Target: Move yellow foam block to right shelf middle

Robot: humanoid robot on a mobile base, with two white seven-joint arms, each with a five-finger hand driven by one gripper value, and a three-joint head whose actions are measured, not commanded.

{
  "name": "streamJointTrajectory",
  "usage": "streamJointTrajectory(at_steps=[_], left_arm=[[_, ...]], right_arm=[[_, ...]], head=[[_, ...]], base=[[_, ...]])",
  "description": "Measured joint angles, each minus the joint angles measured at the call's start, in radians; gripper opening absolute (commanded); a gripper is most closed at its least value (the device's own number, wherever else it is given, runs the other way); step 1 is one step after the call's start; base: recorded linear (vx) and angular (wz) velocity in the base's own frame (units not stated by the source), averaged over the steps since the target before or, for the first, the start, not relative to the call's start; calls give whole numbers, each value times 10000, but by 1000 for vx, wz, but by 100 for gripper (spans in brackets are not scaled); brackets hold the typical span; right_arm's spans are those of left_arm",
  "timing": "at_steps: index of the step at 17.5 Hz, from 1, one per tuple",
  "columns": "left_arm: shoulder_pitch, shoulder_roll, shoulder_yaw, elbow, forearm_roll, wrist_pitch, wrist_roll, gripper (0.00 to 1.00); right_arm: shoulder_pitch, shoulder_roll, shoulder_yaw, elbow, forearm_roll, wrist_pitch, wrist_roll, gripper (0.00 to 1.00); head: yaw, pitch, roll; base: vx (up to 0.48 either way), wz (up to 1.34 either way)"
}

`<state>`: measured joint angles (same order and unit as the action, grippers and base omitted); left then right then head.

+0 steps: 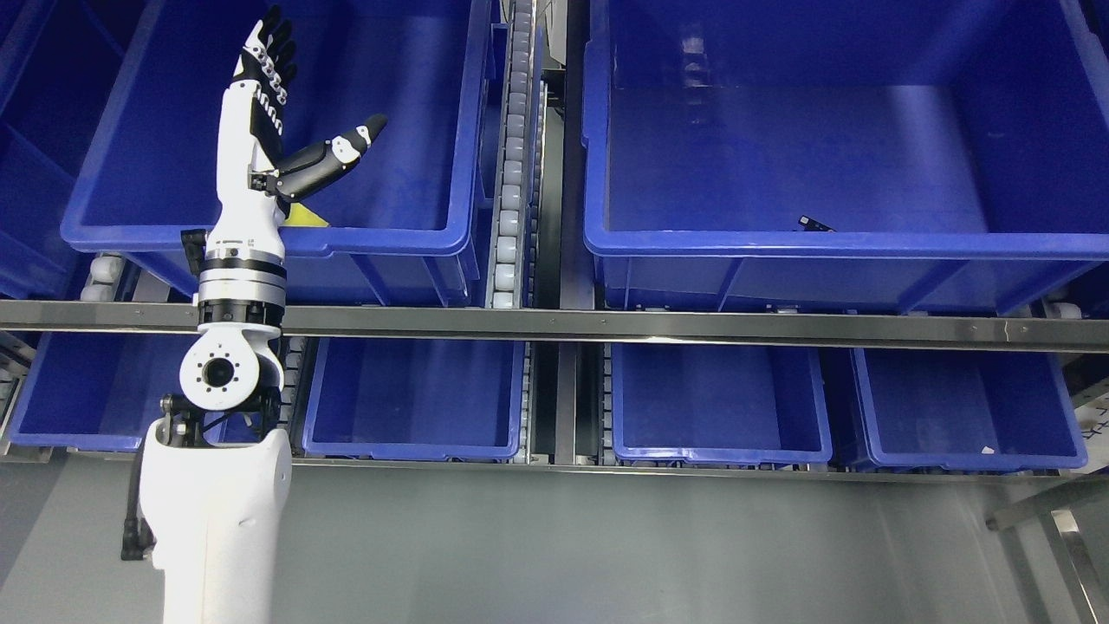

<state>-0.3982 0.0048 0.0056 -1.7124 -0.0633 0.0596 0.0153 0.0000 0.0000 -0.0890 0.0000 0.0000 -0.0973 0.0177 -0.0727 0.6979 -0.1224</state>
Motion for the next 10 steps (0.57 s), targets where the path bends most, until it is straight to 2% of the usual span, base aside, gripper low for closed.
streamJointTrajectory(at_steps=[10], left_arm=[[-1, -30, -36, -37, 56, 81, -2, 97]], right_arm=[[0, 0, 0, 0, 0, 0, 0, 100]], head=[[0, 0, 0]], base=[[0, 0]])
